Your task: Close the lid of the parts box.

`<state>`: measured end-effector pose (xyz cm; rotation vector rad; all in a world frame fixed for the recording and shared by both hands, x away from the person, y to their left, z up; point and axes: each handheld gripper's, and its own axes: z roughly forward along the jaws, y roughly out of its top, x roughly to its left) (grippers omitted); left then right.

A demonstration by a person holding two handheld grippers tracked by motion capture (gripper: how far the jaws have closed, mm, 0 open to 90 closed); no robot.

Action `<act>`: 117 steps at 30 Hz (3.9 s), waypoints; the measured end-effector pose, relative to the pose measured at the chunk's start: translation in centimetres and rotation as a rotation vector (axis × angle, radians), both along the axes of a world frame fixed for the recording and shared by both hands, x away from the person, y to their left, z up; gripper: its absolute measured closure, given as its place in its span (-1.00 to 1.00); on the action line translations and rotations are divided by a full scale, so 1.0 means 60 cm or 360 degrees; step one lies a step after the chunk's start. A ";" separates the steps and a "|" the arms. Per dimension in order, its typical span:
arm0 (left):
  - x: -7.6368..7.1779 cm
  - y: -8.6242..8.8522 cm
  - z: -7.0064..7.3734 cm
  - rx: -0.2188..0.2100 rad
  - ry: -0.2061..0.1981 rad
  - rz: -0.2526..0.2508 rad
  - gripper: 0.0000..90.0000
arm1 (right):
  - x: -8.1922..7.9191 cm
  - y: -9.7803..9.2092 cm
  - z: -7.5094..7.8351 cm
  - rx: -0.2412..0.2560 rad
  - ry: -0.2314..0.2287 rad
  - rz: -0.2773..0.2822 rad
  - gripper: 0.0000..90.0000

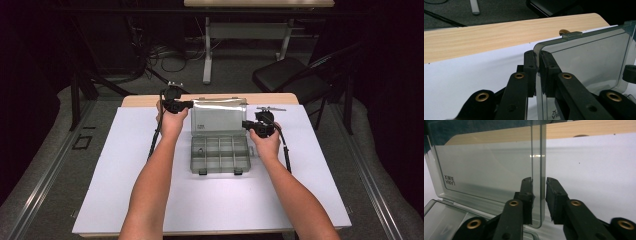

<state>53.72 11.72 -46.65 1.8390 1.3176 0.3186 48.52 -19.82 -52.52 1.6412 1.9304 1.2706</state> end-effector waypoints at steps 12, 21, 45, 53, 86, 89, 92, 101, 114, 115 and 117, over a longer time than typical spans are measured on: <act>-0.015 0.000 0.003 0.0031 -0.0080 -0.0022 0.87 | -0.003 0.000 0.016 -0.0029 -0.0089 -0.0012 0.27; -0.031 0.000 0.003 0.0019 -0.0148 -0.0023 0.88 | -0.009 -0.003 0.038 -0.0066 -0.0095 0.0021 0.17; -0.081 0.005 0.010 0.0021 -0.0296 -0.0052 0.89 | -0.033 -0.005 0.151 -0.0168 -0.0159 0.0062 1.00; -0.102 0.006 0.014 0.0024 -0.0327 -0.0051 0.90 | -0.030 0.005 0.193 -0.0158 -0.0184 0.0065 1.00; -0.151 0.023 0.011 -0.0022 -0.0357 -0.0115 0.72 | -0.003 0.033 0.178 -0.0192 -0.0079 0.0104 0.99; -0.162 0.036 0.015 -0.0031 -0.0332 -0.0126 0.61 | -0.006 0.034 0.179 -0.0196 -0.0077 0.0123 0.99; -0.174 0.047 0.017 -0.0035 -0.0320 -0.0143 0.56 | -0.012 0.036 0.179 -0.0199 -0.0080 0.0154 0.99; -0.208 0.059 0.024 -0.0080 -0.0217 -0.0234 0.81 | -0.029 0.033 0.174 -0.0211 -0.0074 0.0203 0.99; -0.219 0.020 0.008 -0.0087 -0.0126 -0.0343 1.00 | -0.064 0.027 0.161 -0.0194 -0.0062 0.0312 0.99; -0.221 0.019 0.006 -0.0084 -0.0123 -0.0336 1.00 | -0.067 0.027 0.159 -0.0194 -0.0059 0.0321 0.99; -0.224 0.017 0.002 -0.0096 -0.0116 -0.0333 1.00 | -0.071 0.025 0.154 -0.0199 -0.0048 0.0339 0.99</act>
